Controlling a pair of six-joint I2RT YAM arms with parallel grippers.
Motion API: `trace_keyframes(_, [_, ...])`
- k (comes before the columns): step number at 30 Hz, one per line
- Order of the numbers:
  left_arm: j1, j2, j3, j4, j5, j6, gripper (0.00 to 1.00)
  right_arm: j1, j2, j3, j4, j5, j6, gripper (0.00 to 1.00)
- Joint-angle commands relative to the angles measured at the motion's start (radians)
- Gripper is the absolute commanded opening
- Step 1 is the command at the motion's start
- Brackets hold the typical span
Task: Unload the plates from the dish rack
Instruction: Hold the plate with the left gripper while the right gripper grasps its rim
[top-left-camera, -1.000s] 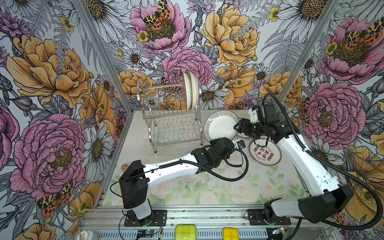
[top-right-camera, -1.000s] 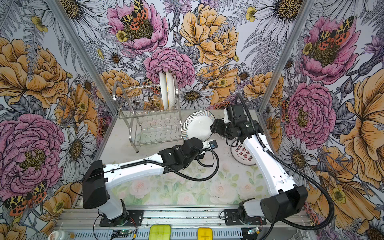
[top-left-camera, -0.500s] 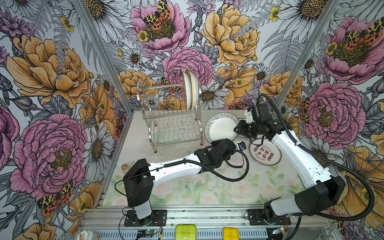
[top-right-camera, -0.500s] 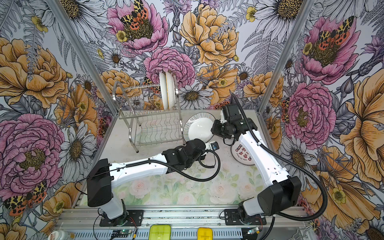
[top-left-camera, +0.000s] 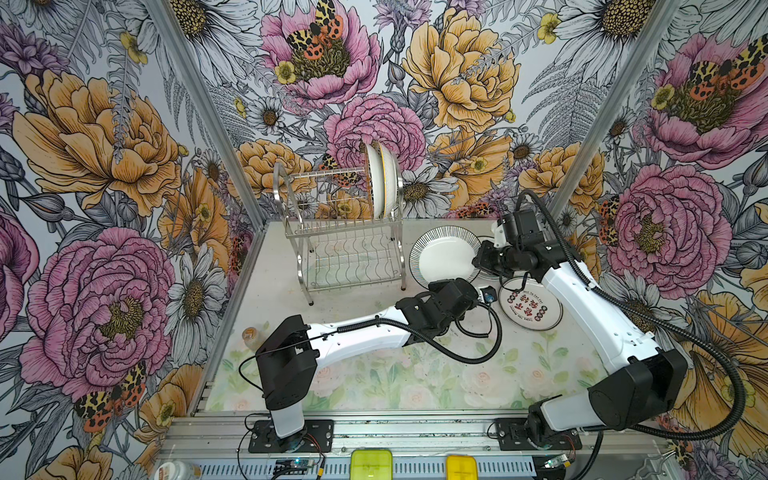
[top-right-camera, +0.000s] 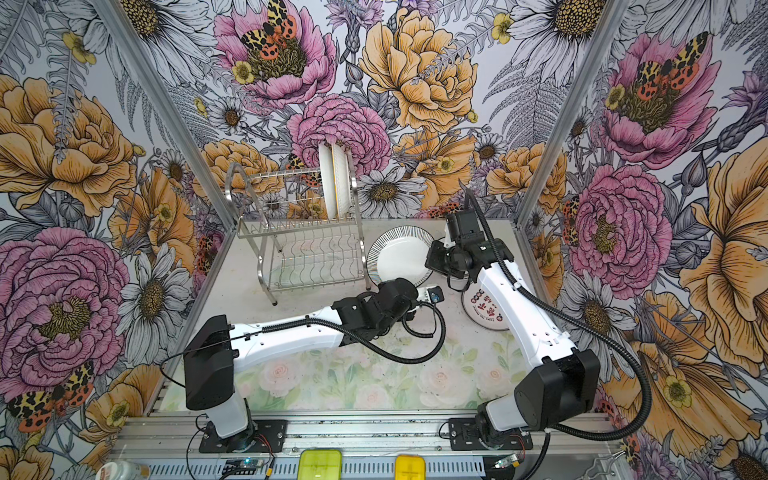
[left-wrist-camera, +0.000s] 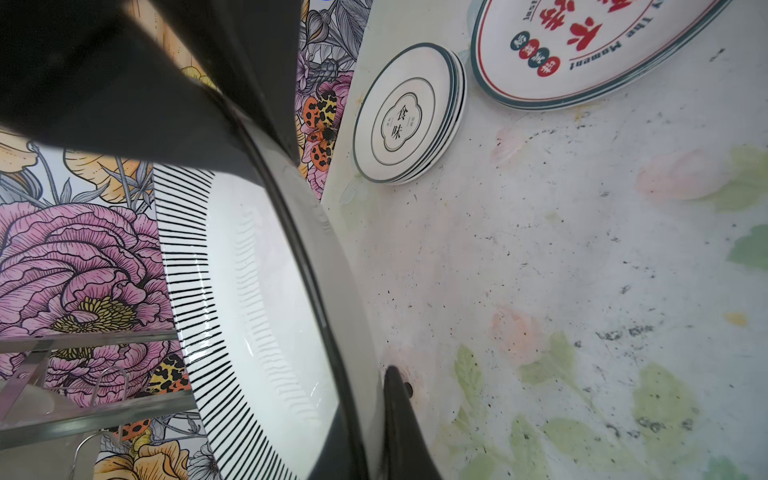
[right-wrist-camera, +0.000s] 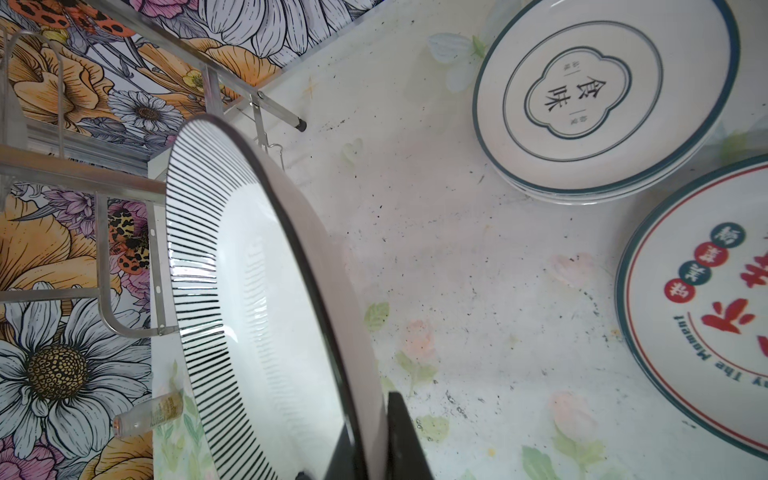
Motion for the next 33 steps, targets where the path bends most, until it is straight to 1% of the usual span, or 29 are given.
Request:
trace_keyframes(1, [0.012,-0.024,0.067,0.161,-0.003,-0.045,0.0,0.002,-0.044,-0.013,0.034,-0.06,0.001,0.0])
trace_keyframes(3, [0.009,-0.023,0.07,0.164,-0.006,-0.051,0.0,-0.004,-0.057,-0.02,0.038,-0.057,0.005,0.0])
trace_keyframes(6, [0.005,-0.019,0.076,0.166,-0.02,-0.057,0.12,-0.012,-0.074,-0.032,0.047,-0.055,0.015,0.0])
trace_keyframes(8, [0.001,-0.018,0.075,0.175,-0.027,-0.062,0.23,-0.018,-0.084,-0.035,0.053,-0.06,0.023,0.0])
trace_keyframes(11, [0.004,-0.018,0.084,0.165,-0.015,-0.09,0.29,-0.026,-0.091,-0.041,0.058,-0.061,0.029,0.0])
trace_keyframes(15, [0.003,-0.02,0.088,0.166,-0.006,-0.101,0.41,-0.037,-0.105,-0.047,0.059,-0.061,0.032,0.0])
trace_keyframes(16, [0.001,-0.022,0.087,0.166,-0.005,-0.102,0.46,-0.04,-0.109,-0.048,0.059,-0.062,0.035,0.0])
trace_keyframes(18, [-0.002,-0.029,0.085,0.165,0.005,-0.106,0.52,-0.047,-0.118,-0.05,0.061,-0.054,0.041,0.0])
trace_keyframes(22, [-0.01,-0.04,0.082,0.165,0.012,-0.108,0.59,-0.068,-0.14,-0.047,0.064,-0.043,0.048,0.0])
trace_keyframes(26, [-0.016,-0.058,0.085,0.151,0.024,-0.126,0.62,-0.088,-0.152,-0.045,0.065,-0.043,0.055,0.0])
trace_keyframes(28, [-0.02,-0.071,0.082,0.147,0.04,-0.135,0.72,-0.095,-0.155,-0.045,0.064,-0.037,0.058,0.0])
trace_keyframes(29, [-0.024,-0.079,0.082,0.146,0.046,-0.139,0.74,-0.101,-0.157,-0.045,0.065,-0.034,0.06,0.0])
trace_keyframes(33, [-0.037,-0.101,0.08,0.143,0.059,-0.149,0.76,-0.118,-0.16,-0.038,0.067,-0.029,0.065,0.0])
